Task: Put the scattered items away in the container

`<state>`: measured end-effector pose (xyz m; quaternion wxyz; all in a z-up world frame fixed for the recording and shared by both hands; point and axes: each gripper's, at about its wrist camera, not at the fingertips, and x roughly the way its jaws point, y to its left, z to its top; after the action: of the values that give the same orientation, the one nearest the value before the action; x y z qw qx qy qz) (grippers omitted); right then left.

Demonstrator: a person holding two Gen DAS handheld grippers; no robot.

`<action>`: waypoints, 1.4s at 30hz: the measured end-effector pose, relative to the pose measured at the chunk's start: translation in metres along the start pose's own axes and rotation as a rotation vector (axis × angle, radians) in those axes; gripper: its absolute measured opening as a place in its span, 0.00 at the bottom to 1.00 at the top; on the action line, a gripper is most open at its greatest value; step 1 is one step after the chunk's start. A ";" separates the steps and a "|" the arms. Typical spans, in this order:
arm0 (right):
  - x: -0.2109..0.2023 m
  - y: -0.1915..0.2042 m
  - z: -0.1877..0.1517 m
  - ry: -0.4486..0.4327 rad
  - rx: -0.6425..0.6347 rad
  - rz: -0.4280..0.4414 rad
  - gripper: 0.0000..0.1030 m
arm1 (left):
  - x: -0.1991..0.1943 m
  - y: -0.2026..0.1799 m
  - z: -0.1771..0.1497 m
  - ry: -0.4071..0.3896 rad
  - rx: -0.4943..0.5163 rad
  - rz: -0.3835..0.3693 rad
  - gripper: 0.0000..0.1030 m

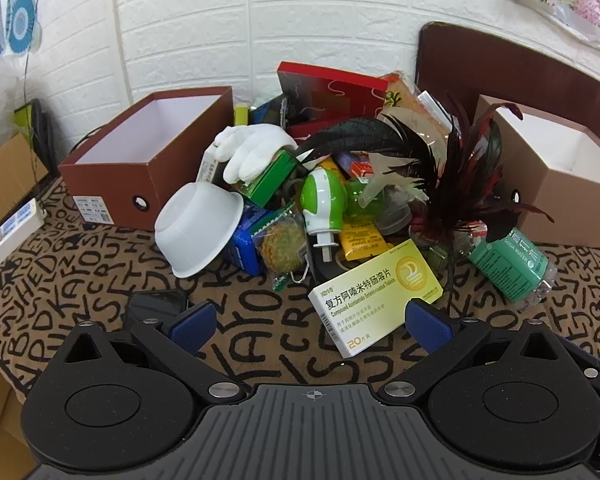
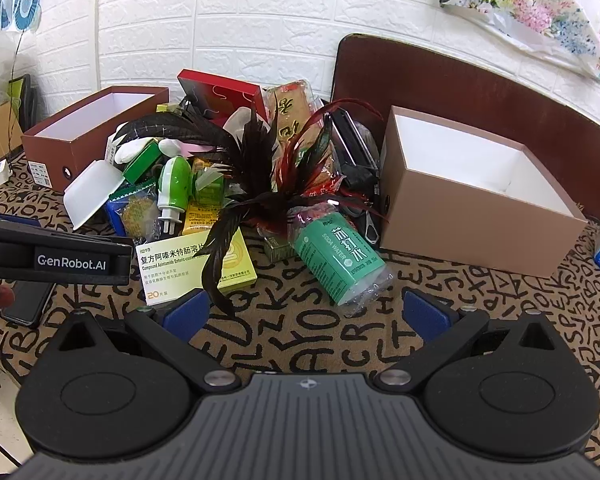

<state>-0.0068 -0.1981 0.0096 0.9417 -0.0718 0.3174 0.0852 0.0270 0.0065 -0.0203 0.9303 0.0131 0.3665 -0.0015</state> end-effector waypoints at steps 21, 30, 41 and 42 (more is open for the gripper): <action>0.079 0.012 -0.024 0.121 -0.034 0.139 1.00 | 0.071 0.027 -0.019 0.106 -0.015 -0.060 1.00; 0.122 0.013 -0.031 0.113 -0.130 0.245 0.89 | 0.092 0.021 -0.016 0.137 -0.013 -0.175 0.89; 0.153 0.007 -0.012 0.034 -0.242 0.416 0.76 | 0.110 0.021 -0.006 0.172 -0.028 -0.264 0.75; 0.154 0.008 -0.011 0.033 -0.244 0.436 0.74 | 0.113 0.021 -0.006 0.180 -0.030 -0.274 0.73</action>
<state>0.1060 -0.1750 -0.0939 0.8800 -0.1162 0.3283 0.3230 0.1056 0.0288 -0.1008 0.8849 -0.0507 0.4467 -0.1216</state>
